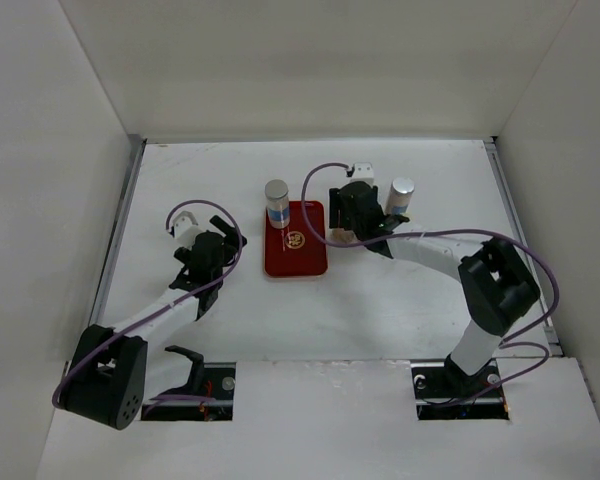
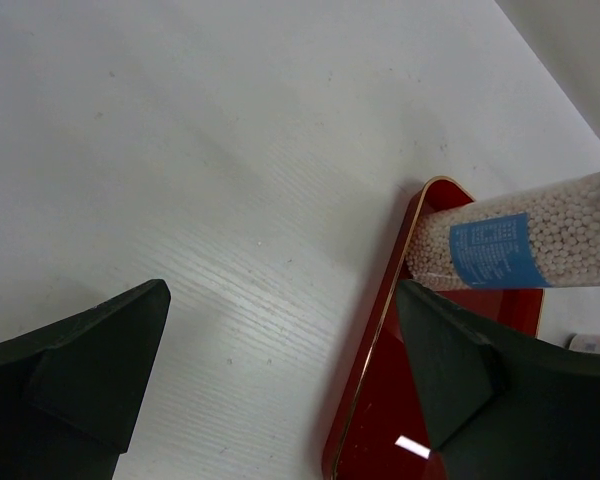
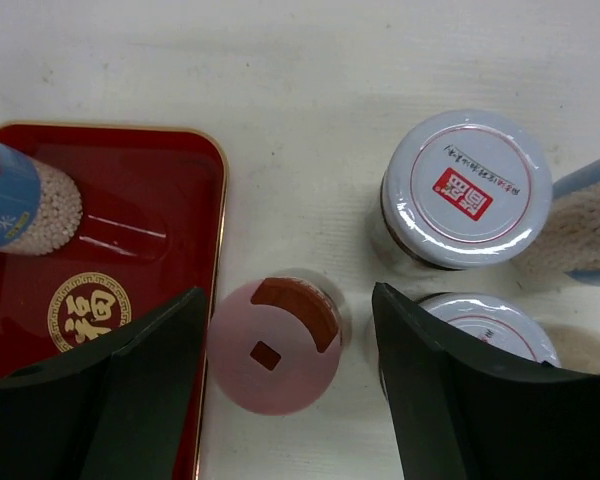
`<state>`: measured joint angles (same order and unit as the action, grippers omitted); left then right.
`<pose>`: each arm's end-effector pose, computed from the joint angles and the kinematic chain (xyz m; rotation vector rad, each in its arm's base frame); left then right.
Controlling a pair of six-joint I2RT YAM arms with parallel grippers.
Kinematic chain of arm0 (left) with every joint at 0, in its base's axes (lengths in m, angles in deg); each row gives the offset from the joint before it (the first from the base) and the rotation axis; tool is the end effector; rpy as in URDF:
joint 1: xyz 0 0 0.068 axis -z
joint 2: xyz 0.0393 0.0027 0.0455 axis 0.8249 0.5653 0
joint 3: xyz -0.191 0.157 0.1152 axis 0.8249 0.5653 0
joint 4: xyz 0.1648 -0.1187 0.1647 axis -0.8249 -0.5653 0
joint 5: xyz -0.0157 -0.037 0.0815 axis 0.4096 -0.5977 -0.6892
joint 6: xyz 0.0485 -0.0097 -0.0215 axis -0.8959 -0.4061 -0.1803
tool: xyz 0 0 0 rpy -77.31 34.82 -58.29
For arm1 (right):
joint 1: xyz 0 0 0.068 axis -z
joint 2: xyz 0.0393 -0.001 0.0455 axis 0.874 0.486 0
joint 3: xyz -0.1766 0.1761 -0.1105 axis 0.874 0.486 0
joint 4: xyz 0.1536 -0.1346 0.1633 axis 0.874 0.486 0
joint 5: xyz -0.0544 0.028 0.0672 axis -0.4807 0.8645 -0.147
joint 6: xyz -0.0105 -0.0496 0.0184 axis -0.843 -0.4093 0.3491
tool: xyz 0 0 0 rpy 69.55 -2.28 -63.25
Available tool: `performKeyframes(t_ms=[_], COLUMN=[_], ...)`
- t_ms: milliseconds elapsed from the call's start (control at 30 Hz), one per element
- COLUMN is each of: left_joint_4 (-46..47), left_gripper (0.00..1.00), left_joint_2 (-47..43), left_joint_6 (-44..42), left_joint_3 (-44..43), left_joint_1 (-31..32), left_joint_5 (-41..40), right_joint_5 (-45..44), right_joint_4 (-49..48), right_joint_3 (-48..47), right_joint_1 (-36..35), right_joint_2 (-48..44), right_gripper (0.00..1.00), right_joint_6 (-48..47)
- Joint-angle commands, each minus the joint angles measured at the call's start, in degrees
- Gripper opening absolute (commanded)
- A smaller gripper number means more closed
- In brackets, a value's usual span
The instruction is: Organize the condiment bottles
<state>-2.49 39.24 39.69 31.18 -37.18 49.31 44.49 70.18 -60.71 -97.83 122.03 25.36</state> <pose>0.2166 -0.0552 0.1809 -0.7907 1.8301 -0.2910 0.3112 0.2151 0.2270 -0.0824 2.0891 0.1215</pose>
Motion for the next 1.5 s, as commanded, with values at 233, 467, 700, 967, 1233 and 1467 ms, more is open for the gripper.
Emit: performKeyframes(t_ms=[233, 467, 700, 967, 1233, 1467], left_joint_4=[2.7, 2.9, 2.9, 3.0, 3.1, 3.1], left_gripper=[1.0, 1.0, 1.0, 1.0, 1.0, 1.0], left_joint_2=[-0.7, -1.1, -1.2, -1.8, -0.7, -0.5], left_joint_6=[0.8, 0.8, 0.8, 0.9, 1.0, 1.0], left_joint_3=[0.9, 1.1, 1.2, 1.6, 1.2, 1.2], left_joint_1=[-0.5, -0.5, -0.9, -1.1, -1.4, -1.5], left_joint_5=[0.9, 0.9, 1.0, 0.9, 1.7, 1.9], right_joint_5=[-3.4, -4.7, -1.5, -1.0, -1.0, -1.3], right_joint_4=[-1.1, -7.0, -8.9, -9.2, -9.3, -8.1], right_joint_3=[-4.4, -7.7, -15.6, -19.8, -19.5, -18.3], right_joint_1=[-1.5, -4.3, -5.9, -6.0, -6.0, -6.0], right_joint_2=[-0.1, -1.0, 8.8, 14.7, 17.5, 12.7], right_gripper=[0.51, 0.49, 0.49, 0.5, 0.62, 0.76], right_joint_6=[0.1, -2.2, -1.5, -1.2, -1.0, -1.4])
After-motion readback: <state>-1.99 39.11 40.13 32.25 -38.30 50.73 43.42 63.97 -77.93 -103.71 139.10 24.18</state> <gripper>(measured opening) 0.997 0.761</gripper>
